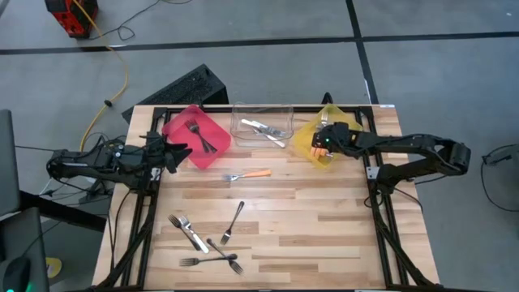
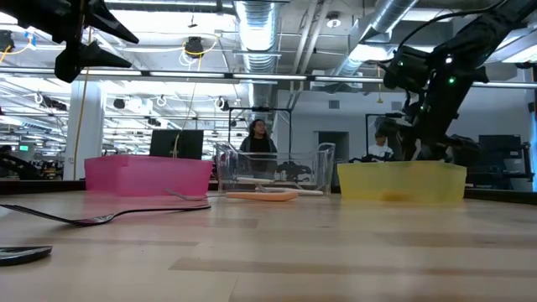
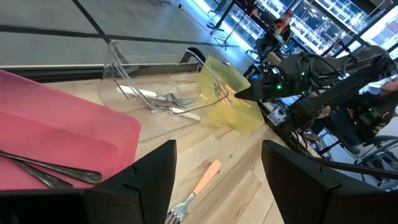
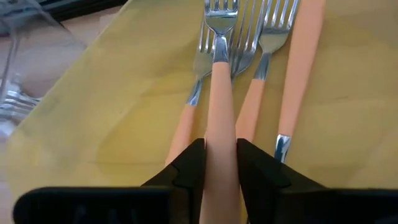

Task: Sort silverware by color (type)
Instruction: Put the orange fork into the yellow bin, then put the black fork into the pink bin

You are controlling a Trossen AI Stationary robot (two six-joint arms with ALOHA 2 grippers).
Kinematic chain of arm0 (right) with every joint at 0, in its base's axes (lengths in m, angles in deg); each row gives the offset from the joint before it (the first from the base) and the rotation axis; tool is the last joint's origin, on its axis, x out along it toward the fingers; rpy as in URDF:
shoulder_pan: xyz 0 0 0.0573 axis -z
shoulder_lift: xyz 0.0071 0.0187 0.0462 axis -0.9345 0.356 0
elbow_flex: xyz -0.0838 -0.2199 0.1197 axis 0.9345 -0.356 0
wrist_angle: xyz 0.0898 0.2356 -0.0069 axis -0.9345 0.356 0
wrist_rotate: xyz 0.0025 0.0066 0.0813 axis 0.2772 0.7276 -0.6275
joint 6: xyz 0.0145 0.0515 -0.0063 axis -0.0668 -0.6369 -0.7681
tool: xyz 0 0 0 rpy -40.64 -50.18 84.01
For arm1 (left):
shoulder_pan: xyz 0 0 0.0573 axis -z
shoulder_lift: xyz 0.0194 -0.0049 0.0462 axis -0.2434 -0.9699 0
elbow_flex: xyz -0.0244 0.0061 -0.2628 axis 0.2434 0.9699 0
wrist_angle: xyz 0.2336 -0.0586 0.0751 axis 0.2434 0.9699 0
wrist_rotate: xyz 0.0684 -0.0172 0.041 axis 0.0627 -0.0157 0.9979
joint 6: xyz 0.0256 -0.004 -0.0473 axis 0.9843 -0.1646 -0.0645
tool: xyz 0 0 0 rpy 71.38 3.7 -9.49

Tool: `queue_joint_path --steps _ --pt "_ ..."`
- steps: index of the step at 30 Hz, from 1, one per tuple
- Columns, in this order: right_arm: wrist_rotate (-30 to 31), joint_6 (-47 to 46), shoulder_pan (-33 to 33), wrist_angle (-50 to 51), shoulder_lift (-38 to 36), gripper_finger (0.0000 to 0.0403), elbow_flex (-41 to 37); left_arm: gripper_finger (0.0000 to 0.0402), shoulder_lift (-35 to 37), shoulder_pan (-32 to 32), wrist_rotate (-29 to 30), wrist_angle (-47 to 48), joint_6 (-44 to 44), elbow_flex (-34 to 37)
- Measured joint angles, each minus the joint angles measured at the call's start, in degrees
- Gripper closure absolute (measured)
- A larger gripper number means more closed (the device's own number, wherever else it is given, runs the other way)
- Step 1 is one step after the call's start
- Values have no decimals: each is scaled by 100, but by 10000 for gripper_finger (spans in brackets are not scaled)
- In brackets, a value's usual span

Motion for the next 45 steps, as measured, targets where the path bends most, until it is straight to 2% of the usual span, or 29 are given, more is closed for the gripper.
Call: queue_joint_path --steps 11,16,22,25,29,33,36,39,45 --pt "-117 -47 35 79 1 253 -2 182 0 2 84 -22 0 0" --pt "-119 -25 35 73 -82 221 0 182 0 0 74 -22 0 0" --pt "-141 745 35 70 -521 180 409 182 2 0 -103 -24 71 0" --pt "-147 1287 30 81 -816 174 713 182 2 0 -632 -111 309 0" --pt "-174 2059 -114 72 -1142 176 1080 182 0 2 -2209 -513 986 -2" --pt "-200 2449 -267 75 -1417 177 1285 182 -99 12 -3565 -633 687 -2" --pt "-198 2460 -350 195 -1545 177 1316 182 -372 167 -4346 -593 337 -2" --pt "-198 2447 -426 379 -1592 177 1318 182 -798 497 -4748 -586 232 -2" --pt "-204 2150 -619 923 -1568 178 1318 182 -1848 1488 -4863 -921 252 -88"
